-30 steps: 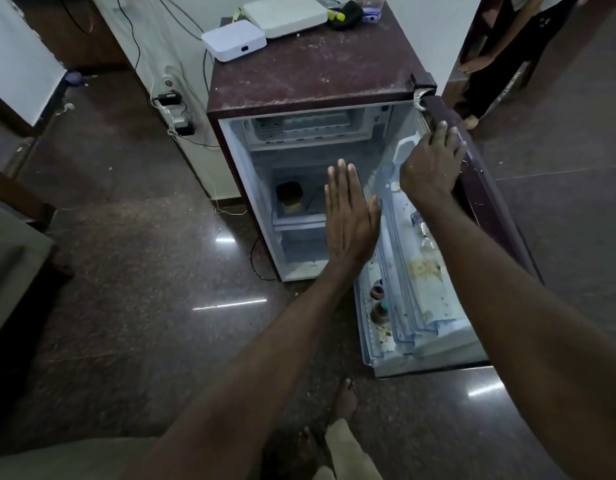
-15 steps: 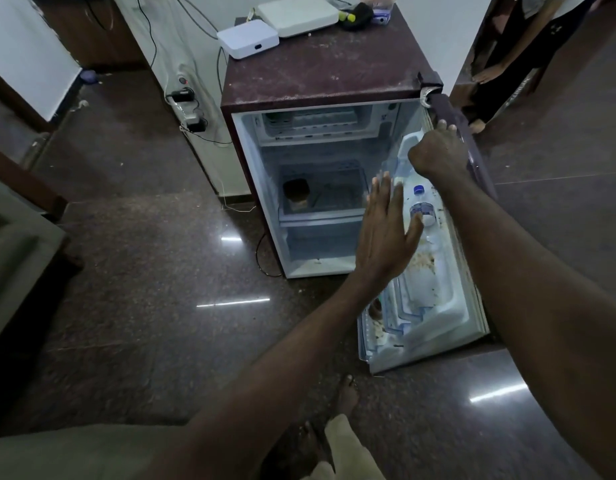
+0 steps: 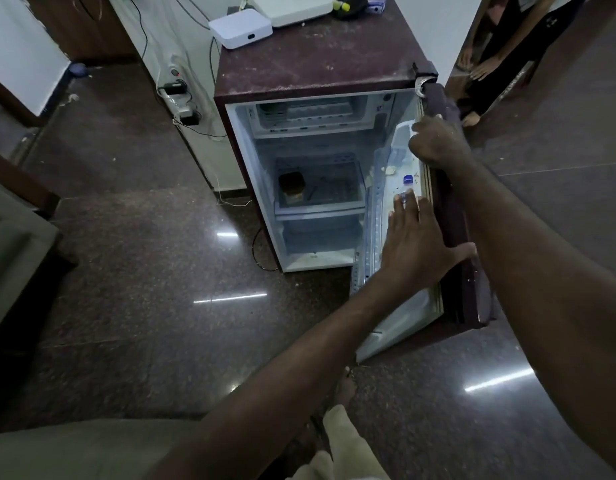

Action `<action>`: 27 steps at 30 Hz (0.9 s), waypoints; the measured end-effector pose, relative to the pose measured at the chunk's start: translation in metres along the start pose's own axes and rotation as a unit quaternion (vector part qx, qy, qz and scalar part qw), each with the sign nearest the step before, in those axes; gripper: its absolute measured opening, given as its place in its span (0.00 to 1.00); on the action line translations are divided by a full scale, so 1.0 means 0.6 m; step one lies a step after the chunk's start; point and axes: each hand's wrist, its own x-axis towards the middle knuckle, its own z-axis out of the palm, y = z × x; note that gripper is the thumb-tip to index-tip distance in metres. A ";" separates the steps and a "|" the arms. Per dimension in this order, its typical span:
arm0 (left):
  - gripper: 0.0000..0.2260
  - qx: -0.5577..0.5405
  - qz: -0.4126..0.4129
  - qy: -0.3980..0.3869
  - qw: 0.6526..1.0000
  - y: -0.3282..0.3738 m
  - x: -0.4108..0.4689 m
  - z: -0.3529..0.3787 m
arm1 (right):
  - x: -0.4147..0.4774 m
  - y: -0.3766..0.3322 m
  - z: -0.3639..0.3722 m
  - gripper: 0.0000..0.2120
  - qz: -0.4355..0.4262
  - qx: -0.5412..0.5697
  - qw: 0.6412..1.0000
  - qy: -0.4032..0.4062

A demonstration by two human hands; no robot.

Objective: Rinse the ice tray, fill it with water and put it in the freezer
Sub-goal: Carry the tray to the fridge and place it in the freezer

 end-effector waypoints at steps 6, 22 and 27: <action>0.45 0.013 -0.014 -0.016 1.000 -0.008 -0.010 -0.048 | -0.028 -0.005 0.010 0.21 -0.078 0.015 0.996 -0.041; 0.28 0.192 -0.037 0.205 0.959 -0.114 0.005 -0.113 | -0.035 -0.123 0.089 0.17 -0.278 0.080 0.955 0.065; 0.23 0.230 0.028 0.330 0.915 -0.185 0.032 -0.131 | -0.030 -0.155 0.118 0.17 -0.303 0.066 0.937 0.163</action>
